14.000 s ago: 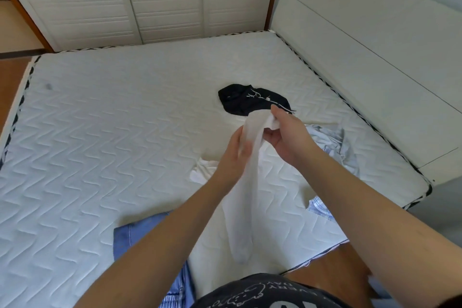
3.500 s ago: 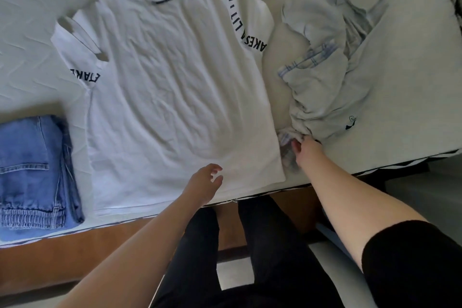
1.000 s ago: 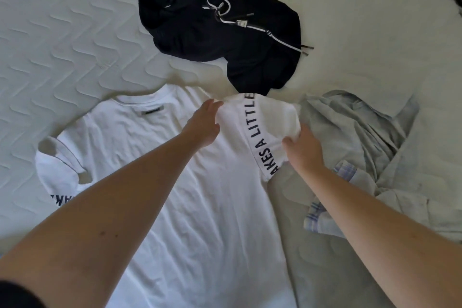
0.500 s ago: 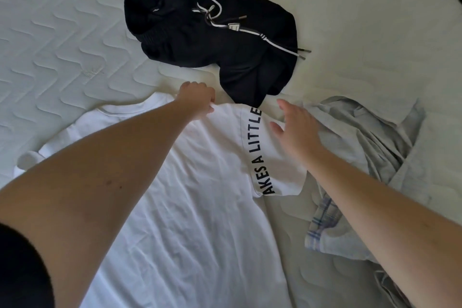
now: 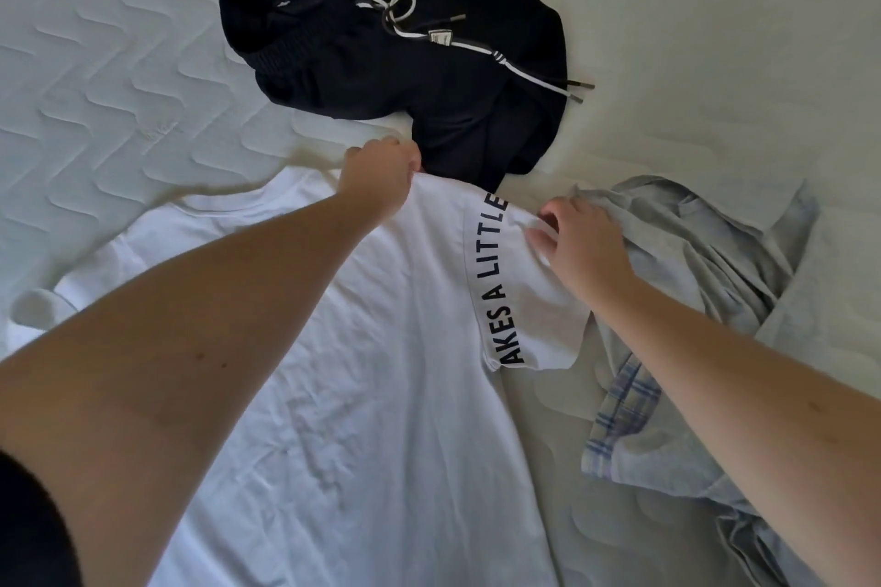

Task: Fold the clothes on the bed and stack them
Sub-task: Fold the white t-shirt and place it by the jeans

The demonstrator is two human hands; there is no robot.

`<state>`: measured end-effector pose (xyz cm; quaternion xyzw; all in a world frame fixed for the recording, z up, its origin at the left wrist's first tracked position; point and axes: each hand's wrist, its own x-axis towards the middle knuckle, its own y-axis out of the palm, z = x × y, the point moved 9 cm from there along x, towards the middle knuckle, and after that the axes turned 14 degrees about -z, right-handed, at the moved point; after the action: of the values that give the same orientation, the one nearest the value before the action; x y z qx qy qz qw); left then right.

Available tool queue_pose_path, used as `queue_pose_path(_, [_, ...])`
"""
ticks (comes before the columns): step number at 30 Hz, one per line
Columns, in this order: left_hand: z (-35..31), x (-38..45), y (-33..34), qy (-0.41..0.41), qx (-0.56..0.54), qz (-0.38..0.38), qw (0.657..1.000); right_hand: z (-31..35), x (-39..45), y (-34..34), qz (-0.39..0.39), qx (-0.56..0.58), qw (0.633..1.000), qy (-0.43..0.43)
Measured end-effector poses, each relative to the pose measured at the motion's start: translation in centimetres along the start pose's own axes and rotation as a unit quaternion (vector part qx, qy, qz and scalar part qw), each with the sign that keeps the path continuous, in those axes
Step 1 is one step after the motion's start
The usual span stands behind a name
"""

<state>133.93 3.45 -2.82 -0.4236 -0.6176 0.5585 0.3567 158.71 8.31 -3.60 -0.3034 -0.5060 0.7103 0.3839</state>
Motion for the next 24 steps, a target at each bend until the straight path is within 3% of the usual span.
queue_pose_path(3, [-1.1, -1.0, 1.6, 0.018, -0.016, 0.035, 0.999, -1.2, -1.3, 1.2, 0.088, -0.101, 0.991, -0.004])
queue_pose_path(5, [-2.0, -1.3, 2.0, 0.057, 0.016, 0.045, 0.997, -1.4, -1.3, 0.9, 0.091, -0.133, 0.987, -0.015])
queue_pose_path(8, [-2.9, -1.5, 0.9, 0.082, 0.041, -0.003, 0.996, -0.9, -0.8, -1.0, 0.028, -0.074, 0.997, -0.02])
queue_pose_path(11, [-2.7, -1.8, -0.8, 0.047, 0.021, -0.072, 0.996, 0.1, -0.8, -3.8, -0.067, 0.001, 0.996, -0.052])
queue_pose_path(14, [-1.7, -2.5, -2.1, -0.012, -0.032, -0.11, 0.993, 0.7, -1.3, -5.0, -0.09, 0.034, 0.993, -0.069])
queue_pose_path(18, [-0.9, -5.1, -3.0, -0.04, -0.083, -0.114, 0.989, 0.0, -1.9, -4.1, -0.06, 0.096, 0.994, 0.012])
queue_pose_path(21, [-0.6, -9.4, -1.8, -0.008, -0.041, -0.102, 0.994, -0.8, -2.9, -1.0, 0.075, 0.163, 0.978, 0.105])
queue_pose_path(22, [-0.6, -11.2, -0.7, 0.004, -0.024, -0.074, 0.997, -1.0, -3.5, -0.1, 0.121, 0.164, 0.971, 0.123])
queue_pose_path(24, [-0.3, -14.5, 2.3, 0.018, 0.005, 0.016, 1.0, -1.4, -4.0, 0.4, 0.133, 0.118, 0.977, 0.114])
